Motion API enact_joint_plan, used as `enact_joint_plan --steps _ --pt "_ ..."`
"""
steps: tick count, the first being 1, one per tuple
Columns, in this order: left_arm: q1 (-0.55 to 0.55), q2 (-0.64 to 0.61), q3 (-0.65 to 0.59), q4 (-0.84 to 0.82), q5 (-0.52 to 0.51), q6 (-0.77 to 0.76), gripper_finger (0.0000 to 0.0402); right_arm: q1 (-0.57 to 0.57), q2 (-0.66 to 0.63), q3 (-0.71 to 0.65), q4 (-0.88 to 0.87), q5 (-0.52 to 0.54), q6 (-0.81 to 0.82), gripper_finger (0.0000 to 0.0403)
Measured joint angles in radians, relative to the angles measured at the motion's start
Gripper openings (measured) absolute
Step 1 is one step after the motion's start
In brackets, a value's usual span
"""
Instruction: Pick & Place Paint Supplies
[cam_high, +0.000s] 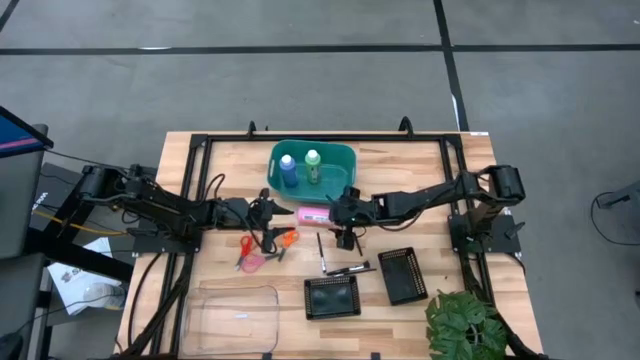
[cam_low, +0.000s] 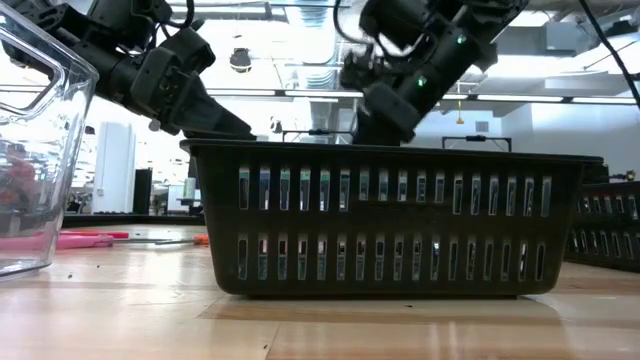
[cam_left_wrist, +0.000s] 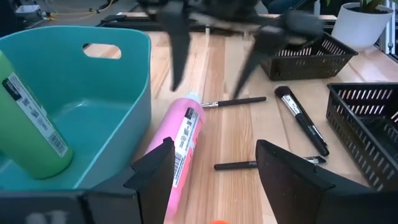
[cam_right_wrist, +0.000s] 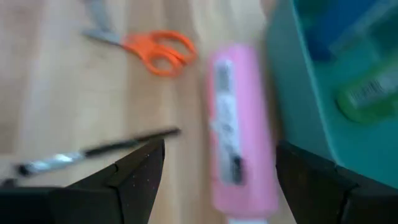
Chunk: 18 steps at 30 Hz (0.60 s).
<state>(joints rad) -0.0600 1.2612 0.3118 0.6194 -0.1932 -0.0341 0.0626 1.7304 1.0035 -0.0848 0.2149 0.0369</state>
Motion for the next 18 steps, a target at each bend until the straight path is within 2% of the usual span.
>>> enact_joint_plan --steps 3,8,13,18 --pt "0.001 0.030 0.014 -0.011 0.000 0.000 0.0216 0.042 -0.019 -0.004 0.042 -0.003 -0.040 0.0285" --pt "0.001 0.141 0.078 -0.026 0.001 0.000 0.0238 0.113 -0.065 -0.054 0.327 -0.018 -0.140 0.0285" --pt "0.009 0.254 0.189 -0.142 0.006 0.017 0.0258 0.135 -0.191 -0.208 0.626 -0.079 -0.195 0.0285" --pt "0.015 0.335 0.308 -0.267 -0.044 0.086 0.0262 0.134 -0.325 -0.357 0.707 -0.060 -0.172 0.0285"
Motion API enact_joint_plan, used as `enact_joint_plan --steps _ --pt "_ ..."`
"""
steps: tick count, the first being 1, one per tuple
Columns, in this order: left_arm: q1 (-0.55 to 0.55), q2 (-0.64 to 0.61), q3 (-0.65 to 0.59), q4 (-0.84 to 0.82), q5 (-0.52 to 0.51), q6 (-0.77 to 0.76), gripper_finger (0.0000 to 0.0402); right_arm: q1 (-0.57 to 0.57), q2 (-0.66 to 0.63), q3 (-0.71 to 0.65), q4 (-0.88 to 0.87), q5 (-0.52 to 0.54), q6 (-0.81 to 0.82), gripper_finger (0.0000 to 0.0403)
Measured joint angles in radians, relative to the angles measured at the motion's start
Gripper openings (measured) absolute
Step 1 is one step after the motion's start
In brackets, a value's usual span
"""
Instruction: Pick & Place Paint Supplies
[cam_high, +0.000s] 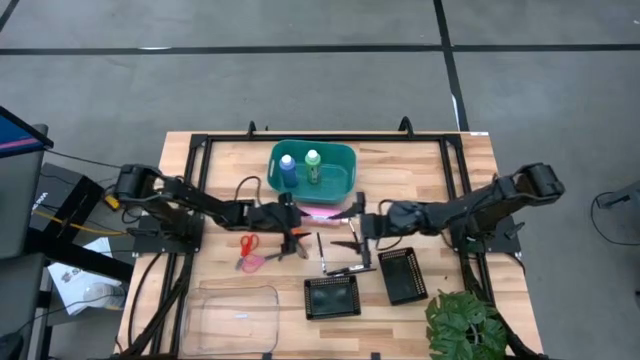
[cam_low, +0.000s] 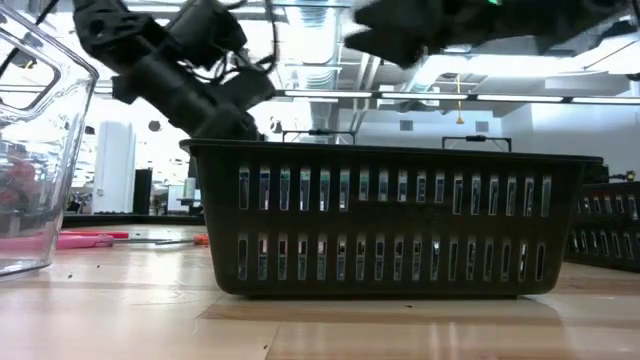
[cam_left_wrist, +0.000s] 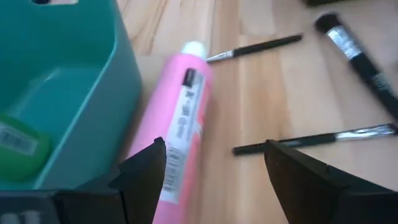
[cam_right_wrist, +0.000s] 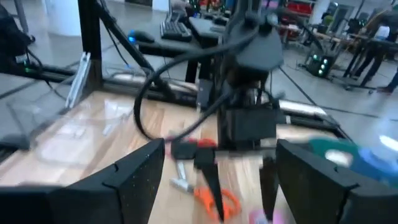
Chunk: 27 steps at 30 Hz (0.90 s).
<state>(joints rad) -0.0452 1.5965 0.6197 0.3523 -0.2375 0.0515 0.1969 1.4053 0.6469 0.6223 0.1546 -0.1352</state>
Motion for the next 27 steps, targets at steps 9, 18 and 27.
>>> enact_joint_plan --steps 9,18,27 --pt "0.007 0.140 0.162 -0.174 -0.080 0.131 0.0267 0.025 -0.065 -0.102 0.002 0.061 0.034 0.0285" --pt "0.020 0.217 0.242 -0.273 -0.095 0.149 0.0267 0.064 -0.060 -0.106 -0.016 0.094 0.030 0.0285" --pt "0.025 0.210 0.266 -0.338 -0.076 0.110 0.0259 0.071 -0.059 -0.107 -0.030 0.109 0.030 0.0285"
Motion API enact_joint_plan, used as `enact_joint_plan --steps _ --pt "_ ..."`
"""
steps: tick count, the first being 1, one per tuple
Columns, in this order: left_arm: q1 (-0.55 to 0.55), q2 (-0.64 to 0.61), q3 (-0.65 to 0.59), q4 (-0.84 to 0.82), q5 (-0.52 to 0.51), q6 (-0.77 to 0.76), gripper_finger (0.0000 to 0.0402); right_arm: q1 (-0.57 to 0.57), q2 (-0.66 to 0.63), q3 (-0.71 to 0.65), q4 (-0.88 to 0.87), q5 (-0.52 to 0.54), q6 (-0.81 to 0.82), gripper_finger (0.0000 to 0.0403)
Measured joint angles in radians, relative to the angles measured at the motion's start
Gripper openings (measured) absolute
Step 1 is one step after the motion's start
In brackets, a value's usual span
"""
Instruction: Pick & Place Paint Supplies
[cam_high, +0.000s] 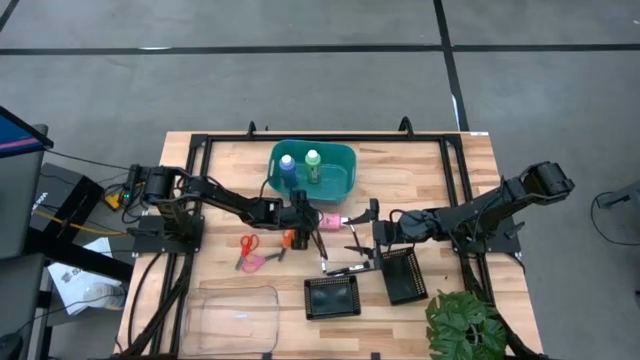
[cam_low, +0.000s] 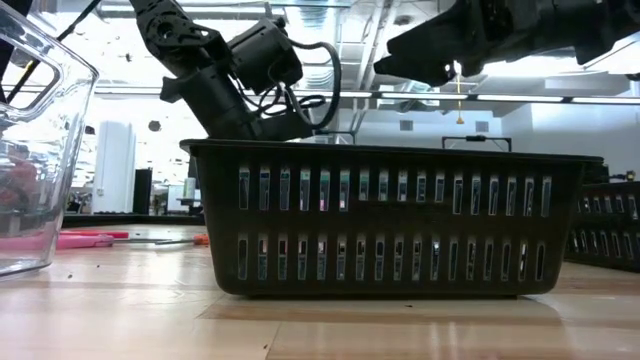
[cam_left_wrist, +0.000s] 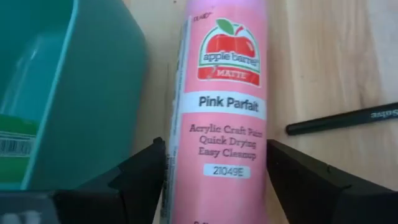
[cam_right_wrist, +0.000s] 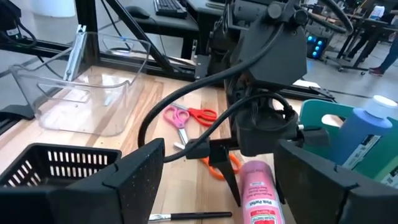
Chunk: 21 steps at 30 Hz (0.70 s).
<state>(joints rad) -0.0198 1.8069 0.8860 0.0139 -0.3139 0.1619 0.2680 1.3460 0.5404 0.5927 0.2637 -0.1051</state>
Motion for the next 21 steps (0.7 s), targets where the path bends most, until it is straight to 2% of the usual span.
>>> enact_joint_plan --steps 10,16,21 --pt "-0.001 -0.002 0.000 0.002 0.032 -0.061 0.0162 0.000 0.000 0.000 -0.004 0.000 0.017 0.0285" --pt "-0.007 -0.002 0.000 0.006 0.031 -0.139 0.0158 0.000 0.000 0.000 -0.003 0.000 0.018 0.0285" --pt "-0.042 -0.028 -0.004 0.015 0.045 -0.142 0.0154 0.001 0.000 0.000 0.011 -0.006 0.018 0.0285"
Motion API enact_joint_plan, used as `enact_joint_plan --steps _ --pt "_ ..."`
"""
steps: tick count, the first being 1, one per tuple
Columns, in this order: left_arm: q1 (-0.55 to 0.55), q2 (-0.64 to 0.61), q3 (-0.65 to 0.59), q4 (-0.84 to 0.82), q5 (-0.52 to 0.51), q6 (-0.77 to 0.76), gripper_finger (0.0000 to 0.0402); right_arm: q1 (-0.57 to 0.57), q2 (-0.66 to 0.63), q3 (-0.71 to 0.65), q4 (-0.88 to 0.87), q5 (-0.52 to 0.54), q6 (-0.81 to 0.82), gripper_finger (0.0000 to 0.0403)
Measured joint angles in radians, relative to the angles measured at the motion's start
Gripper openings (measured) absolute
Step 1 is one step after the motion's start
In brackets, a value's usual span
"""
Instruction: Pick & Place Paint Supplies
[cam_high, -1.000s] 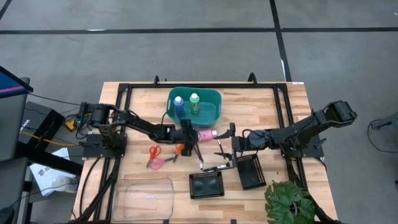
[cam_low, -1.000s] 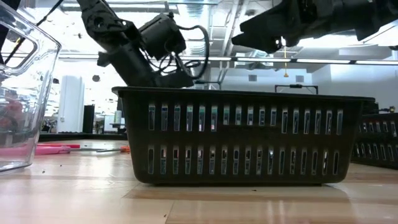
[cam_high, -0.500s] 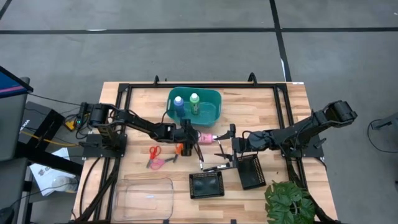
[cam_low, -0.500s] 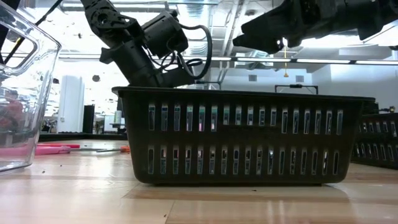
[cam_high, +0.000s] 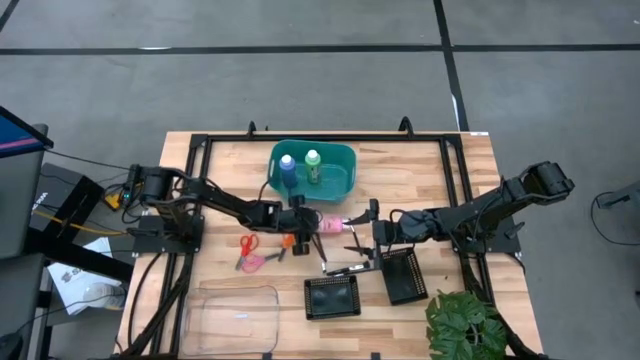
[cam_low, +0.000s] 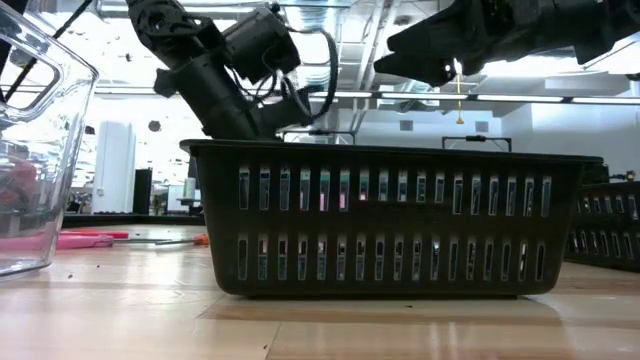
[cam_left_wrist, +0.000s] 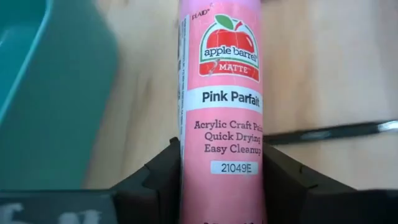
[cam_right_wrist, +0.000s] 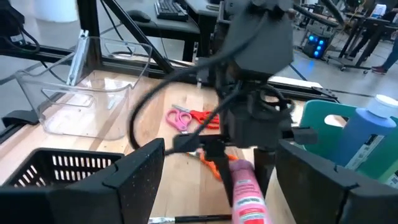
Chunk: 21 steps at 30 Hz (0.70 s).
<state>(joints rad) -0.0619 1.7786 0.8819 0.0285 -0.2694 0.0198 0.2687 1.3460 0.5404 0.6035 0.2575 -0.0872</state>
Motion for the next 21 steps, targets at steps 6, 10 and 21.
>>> enact_joint_plan --steps 6,10,21 --pt "-0.023 -0.171 -0.102 0.150 -0.003 0.001 0.0154 -0.001 0.000 -0.003 0.087 -0.033 -0.033 0.0285" --pt "-0.011 -0.338 -0.244 0.283 -0.013 -0.002 0.0153 -0.006 0.000 -0.006 0.179 -0.078 -0.074 0.0285" --pt "0.045 -0.556 -0.547 0.847 0.045 -0.024 0.0152 -0.249 0.001 -0.001 0.458 -0.336 0.003 0.0285"
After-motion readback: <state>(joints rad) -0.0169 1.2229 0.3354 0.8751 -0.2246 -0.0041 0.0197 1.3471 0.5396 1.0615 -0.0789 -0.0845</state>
